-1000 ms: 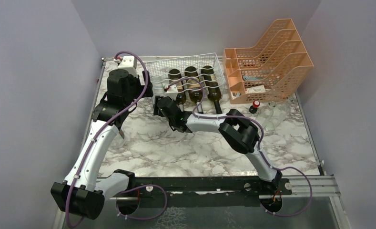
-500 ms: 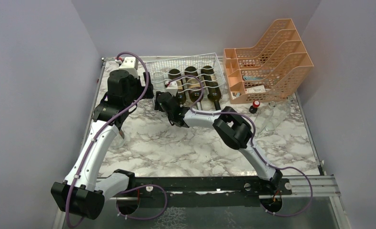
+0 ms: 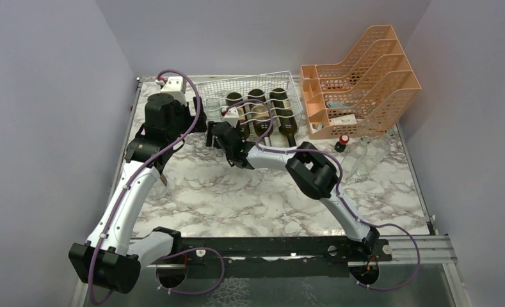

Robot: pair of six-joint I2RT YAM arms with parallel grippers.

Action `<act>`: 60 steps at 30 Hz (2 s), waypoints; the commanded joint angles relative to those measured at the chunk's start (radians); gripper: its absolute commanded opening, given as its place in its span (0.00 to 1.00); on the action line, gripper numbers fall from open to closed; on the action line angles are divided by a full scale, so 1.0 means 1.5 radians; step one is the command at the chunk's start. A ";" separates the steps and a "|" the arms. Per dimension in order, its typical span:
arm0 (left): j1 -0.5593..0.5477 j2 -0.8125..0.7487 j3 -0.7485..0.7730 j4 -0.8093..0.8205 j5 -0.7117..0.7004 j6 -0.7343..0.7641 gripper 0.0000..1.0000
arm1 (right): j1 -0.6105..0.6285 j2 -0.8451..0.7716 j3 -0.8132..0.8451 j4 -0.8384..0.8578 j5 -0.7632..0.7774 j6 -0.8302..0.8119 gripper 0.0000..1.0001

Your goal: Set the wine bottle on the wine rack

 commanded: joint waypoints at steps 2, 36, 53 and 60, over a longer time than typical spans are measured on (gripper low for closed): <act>0.001 -0.001 0.013 0.006 0.017 0.009 0.90 | -0.003 -0.042 -0.012 0.033 -0.003 0.002 0.83; 0.001 -0.078 -0.009 0.105 0.101 -0.002 0.96 | -0.095 -0.634 -0.365 -0.225 -0.013 -0.148 0.81; 0.001 -0.063 -0.067 0.149 0.182 -0.044 0.96 | -0.176 -0.743 -0.483 -0.437 -0.101 -0.163 0.34; 0.001 -0.066 -0.065 0.148 0.184 -0.047 0.96 | -0.194 -0.639 -0.508 -0.405 -0.159 -0.175 0.17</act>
